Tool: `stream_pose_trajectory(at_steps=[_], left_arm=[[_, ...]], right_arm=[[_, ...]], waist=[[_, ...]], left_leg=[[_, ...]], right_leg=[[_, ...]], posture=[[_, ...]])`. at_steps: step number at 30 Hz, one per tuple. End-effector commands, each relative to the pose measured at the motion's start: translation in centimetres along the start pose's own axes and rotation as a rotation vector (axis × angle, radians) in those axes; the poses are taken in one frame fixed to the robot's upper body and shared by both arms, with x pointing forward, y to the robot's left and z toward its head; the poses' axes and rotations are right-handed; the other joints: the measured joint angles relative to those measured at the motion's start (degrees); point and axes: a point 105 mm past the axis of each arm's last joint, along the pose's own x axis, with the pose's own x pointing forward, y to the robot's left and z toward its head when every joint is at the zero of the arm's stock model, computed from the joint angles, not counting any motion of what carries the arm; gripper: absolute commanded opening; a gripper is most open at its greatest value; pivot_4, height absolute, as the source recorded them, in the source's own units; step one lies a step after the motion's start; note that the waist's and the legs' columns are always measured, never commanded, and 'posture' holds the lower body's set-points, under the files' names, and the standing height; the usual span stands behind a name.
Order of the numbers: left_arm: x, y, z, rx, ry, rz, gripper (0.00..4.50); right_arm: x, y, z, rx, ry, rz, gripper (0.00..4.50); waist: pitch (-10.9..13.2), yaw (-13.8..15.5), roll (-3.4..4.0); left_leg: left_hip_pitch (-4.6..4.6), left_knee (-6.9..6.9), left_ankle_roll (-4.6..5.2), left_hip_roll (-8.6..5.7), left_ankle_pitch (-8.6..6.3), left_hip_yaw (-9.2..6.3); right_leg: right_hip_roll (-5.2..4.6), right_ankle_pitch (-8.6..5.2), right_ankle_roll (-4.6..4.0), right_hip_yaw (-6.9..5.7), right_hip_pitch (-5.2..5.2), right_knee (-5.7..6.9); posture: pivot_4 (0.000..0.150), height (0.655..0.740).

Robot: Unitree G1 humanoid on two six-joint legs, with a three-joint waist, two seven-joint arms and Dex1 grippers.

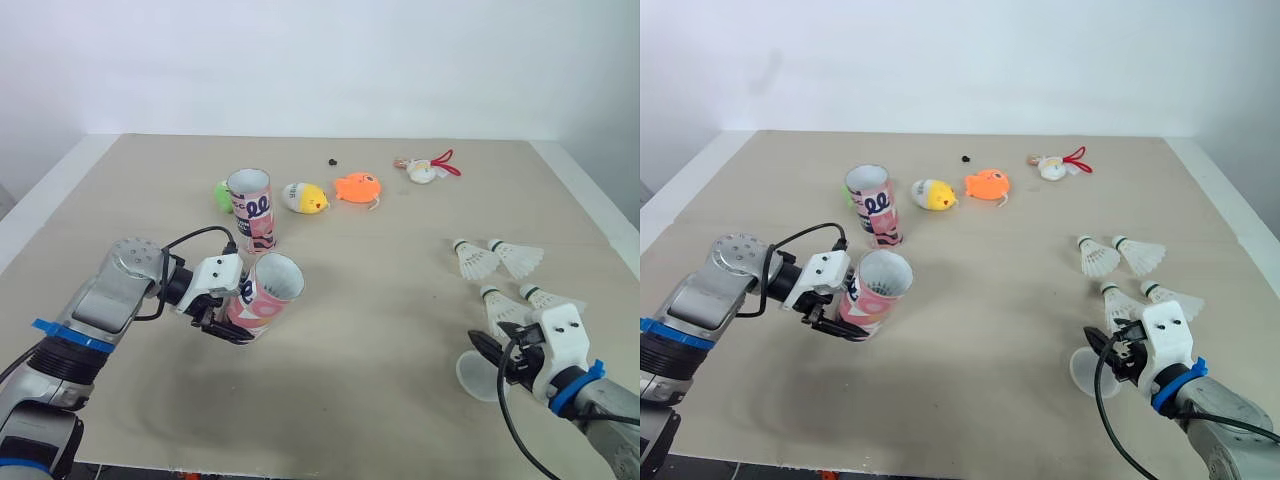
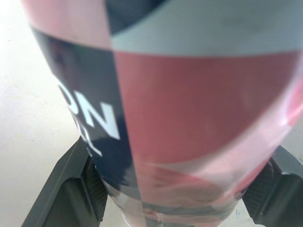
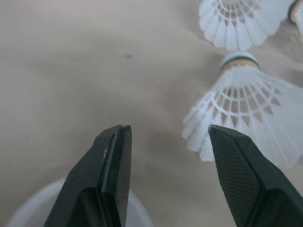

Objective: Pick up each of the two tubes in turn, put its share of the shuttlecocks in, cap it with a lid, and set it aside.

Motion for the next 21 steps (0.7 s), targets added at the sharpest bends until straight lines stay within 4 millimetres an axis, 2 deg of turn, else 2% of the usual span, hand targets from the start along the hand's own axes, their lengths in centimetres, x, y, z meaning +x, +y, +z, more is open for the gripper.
stream_pose_trajectory(at_steps=[1, 8, 14, 17, 18, 19, 20, 21], left_arm=[[1.9, -1.1, -1.5, -0.051, 0.040, -0.062, 3.25], [1.9, -1.0, -1.4, -0.049, 0.040, -0.061, 3.25], [1.8, -1.1, -1.4, -0.052, 0.040, -0.054, 3.25], [1.8, -1.2, -1.4, -0.054, 0.040, -0.053, 3.25], [1.8, -1.3, -1.4, -0.055, 0.040, -0.053, 3.25], [1.8, -1.3, -1.3, -0.055, 0.039, -0.053, 3.25], [1.8, -1.4, -1.3, -0.056, 0.039, -0.053, 3.25], [1.8, -1.5, -1.3, -0.057, 0.038, -0.052, 3.25]], right_arm=[[0.6, -0.4, 1.1, -0.018, -0.047, -0.021, 2.84], [2.6, -0.4, 1.5, -0.016, -0.061, -0.032, 2.84], [3.3, -0.6, 1.2, -0.017, -0.056, -0.050, 2.84], [3.5, -1.0, 1.1, -0.027, -0.052, -0.068, 2.10], [3.6, -1.1, 1.1, -0.031, -0.052, -0.073, 1.76], [3.7, -1.1, 1.1, -0.032, -0.052, -0.076, 1.20], [3.7, -1.2, 1.3, -0.034, -0.061, -0.084, 0.97], [3.8, -1.2, 1.3, -0.036, -0.064, -0.085, 0.53]], waist=[[0.0, 0.0, 0.00], [0.0, 0.0, 0.02], [0.0, 0.0, 0.02], [0.0, 0.0, 0.02], [0.0, 0.0, 0.02], [0.0, 0.0, 0.02], [0.0, 0.0, 0.02], [0.0, 0.0, 0.02]], left_leg=[[0.00, 0.00, 0.01, -0.01, 0.00, -0.01], [-0.03, -0.01, 0.02, -0.03, 0.01, -0.08], [-0.07, 0.00, 0.03, -0.07, 0.01, -0.12], [-0.07, -0.01, 0.03, -0.07, 0.01, -0.12], [-0.07, -0.01, 0.04, -0.07, 0.01, -0.12], [-0.07, 0.00, 0.04, -0.06, 0.01, -0.13], [-0.06, 0.00, 0.04, -0.06, 0.01, -0.13], [-0.07, -0.01, 0.04, -0.06, 0.01, -0.12]], right_leg=[[0.00, 0.00, 0.01, 0.00, 0.00, 0.00], [0.00, -0.01, 0.03, -0.05, 0.01, 0.00], [-0.03, -0.02, 0.05, -0.07, 0.01, 0.00], [-0.02, -0.02, 0.05, -0.08, 0.00, 0.00], [-0.02, -0.02, 0.04, -0.07, 0.00, 0.00], [-0.02, -0.02, 0.04, -0.07, 0.00, 0.00], [-0.02, -0.02, 0.04, -0.07, 0.00, 0.00], [-0.02, -0.02, 0.04, -0.07, 0.00, 0.00]], posture=[[0.150, 0.7400], [0.150, 0.7400], [0.150, 0.7400], [0.150, 0.7400], [0.150, 0.7400], [0.150, 0.7400], [0.150, 0.7400], [0.150, 0.7400]])
